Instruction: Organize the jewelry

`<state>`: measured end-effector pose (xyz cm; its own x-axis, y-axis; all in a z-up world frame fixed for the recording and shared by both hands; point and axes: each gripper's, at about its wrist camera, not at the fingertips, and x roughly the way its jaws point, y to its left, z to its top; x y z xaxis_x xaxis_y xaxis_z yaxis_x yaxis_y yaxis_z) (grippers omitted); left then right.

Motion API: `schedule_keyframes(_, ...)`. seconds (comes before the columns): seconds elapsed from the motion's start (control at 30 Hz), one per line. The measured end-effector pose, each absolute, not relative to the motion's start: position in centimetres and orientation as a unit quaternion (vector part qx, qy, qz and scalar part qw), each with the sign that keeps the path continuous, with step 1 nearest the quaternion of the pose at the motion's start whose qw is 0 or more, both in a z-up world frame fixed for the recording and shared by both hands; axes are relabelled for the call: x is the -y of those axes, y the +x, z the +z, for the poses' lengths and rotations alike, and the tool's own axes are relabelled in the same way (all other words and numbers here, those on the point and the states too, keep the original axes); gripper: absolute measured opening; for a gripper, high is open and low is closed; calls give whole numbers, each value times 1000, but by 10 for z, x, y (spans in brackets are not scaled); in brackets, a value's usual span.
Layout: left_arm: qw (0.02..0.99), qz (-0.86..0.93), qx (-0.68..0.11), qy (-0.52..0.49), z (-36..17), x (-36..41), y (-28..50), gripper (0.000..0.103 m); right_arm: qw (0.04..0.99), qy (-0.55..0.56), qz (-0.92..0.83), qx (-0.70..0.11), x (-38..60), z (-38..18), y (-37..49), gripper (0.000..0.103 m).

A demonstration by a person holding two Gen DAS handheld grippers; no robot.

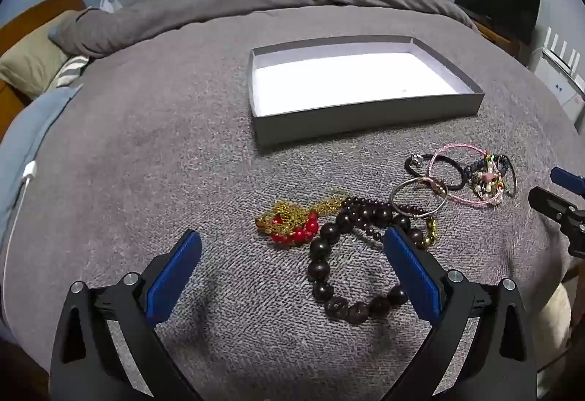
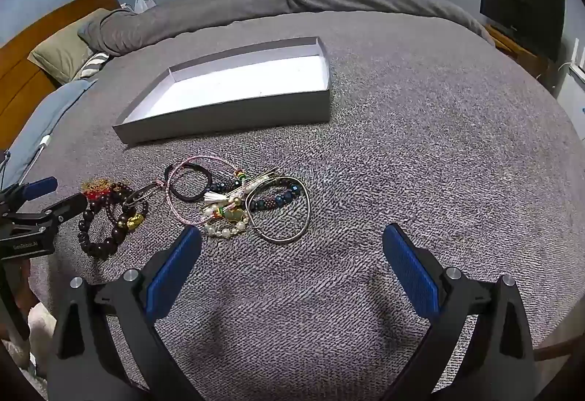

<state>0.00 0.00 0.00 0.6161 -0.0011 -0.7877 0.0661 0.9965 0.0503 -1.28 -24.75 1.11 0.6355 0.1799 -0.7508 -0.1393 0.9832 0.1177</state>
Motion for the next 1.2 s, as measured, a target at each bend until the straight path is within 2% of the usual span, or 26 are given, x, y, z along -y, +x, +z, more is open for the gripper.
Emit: schedule_keyframes(1.2,899,-22,-436,38,3,-1,-2,99,905,23,91,-414,247,14,-13,98)
